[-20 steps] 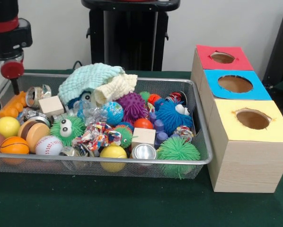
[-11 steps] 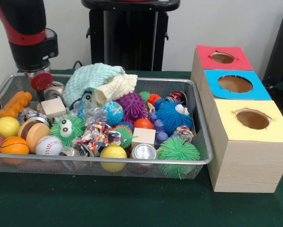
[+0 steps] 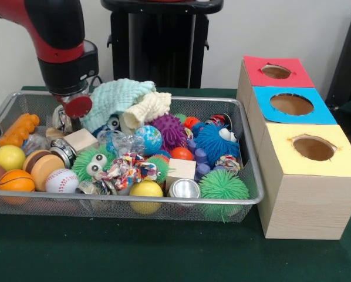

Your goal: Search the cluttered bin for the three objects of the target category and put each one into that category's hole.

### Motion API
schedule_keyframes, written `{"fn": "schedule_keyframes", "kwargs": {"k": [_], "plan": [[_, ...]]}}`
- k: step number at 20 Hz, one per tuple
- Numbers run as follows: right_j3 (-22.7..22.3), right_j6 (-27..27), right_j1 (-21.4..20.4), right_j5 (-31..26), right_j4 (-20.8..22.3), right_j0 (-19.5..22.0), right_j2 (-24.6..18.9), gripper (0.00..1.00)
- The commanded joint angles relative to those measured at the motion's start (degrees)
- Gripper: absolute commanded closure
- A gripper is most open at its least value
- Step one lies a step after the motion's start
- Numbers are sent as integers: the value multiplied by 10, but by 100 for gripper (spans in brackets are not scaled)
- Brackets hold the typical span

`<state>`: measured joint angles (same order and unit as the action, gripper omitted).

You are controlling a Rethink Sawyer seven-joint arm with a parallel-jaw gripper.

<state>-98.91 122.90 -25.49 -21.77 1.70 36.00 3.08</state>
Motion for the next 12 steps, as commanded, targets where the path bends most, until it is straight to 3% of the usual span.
{"fn": "schedule_keyframes", "kwargs": {"k": [1,12], "plan": [[-84,116,-14,47,-53,-8,-79,100],[-109,75,-28,51,-58,17,-85,100]]}}
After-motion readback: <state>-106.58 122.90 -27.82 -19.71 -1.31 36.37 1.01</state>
